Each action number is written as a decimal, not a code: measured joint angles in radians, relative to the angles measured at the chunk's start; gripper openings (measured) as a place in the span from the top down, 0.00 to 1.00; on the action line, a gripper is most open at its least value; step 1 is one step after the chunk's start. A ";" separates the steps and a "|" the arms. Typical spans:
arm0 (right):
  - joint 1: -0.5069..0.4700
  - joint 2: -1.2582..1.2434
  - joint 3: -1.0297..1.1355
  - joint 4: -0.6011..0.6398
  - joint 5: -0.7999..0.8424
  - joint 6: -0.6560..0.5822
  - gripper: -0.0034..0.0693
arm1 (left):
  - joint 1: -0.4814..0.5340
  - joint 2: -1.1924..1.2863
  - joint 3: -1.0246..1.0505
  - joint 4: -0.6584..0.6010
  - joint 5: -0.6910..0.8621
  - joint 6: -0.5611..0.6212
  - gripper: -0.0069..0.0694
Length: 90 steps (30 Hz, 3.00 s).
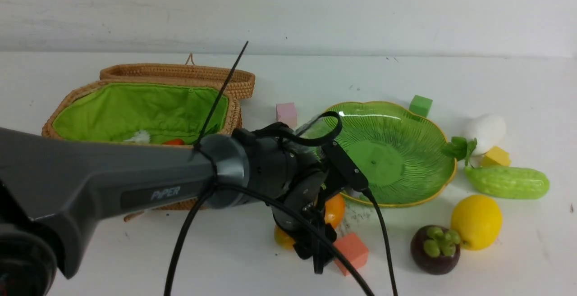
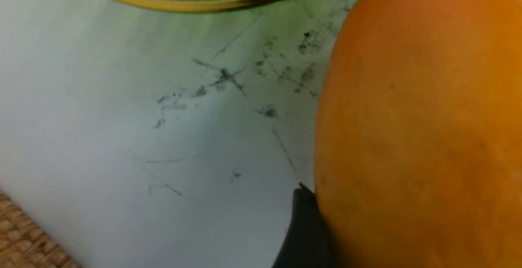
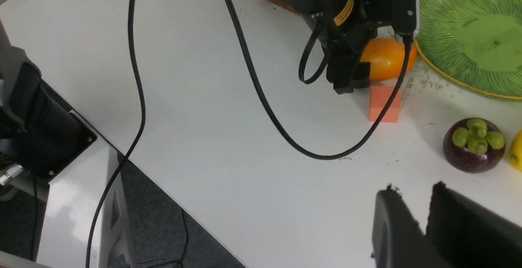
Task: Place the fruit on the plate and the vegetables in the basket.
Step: Grab the mango with your left arm and place it on the right plate, then use the right arm to grab a mangosteen and put it into the right plate
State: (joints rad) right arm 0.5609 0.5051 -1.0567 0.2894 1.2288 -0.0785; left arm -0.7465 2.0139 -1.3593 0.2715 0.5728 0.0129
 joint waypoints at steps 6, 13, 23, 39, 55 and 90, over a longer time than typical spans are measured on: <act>0.000 0.000 0.000 0.001 0.000 0.000 0.75 | 0.001 -0.017 -0.005 0.005 0.072 -0.013 0.23; 0.000 0.000 0.000 -0.002 -0.005 0.000 0.75 | 0.003 -0.195 -0.030 -0.106 0.363 0.019 0.23; 0.000 0.000 0.000 -0.046 -0.070 0.000 0.75 | 0.003 -0.252 -0.094 -0.182 -0.060 0.145 0.23; 0.000 0.000 0.000 -0.072 -0.082 0.051 0.75 | 0.033 0.174 -0.385 -0.197 -0.235 0.094 0.22; 0.000 0.000 0.000 -0.075 -0.076 0.053 0.74 | 0.032 0.085 -0.399 -0.200 -0.078 0.043 0.15; -0.137 0.810 -0.001 -0.281 -0.176 0.194 0.56 | 0.015 -1.561 0.659 -0.443 -0.020 -0.138 0.93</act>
State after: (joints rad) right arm 0.4241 1.3149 -1.0574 0.0080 1.0533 0.1154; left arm -0.7311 0.4532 -0.7002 -0.1714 0.5525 -0.1246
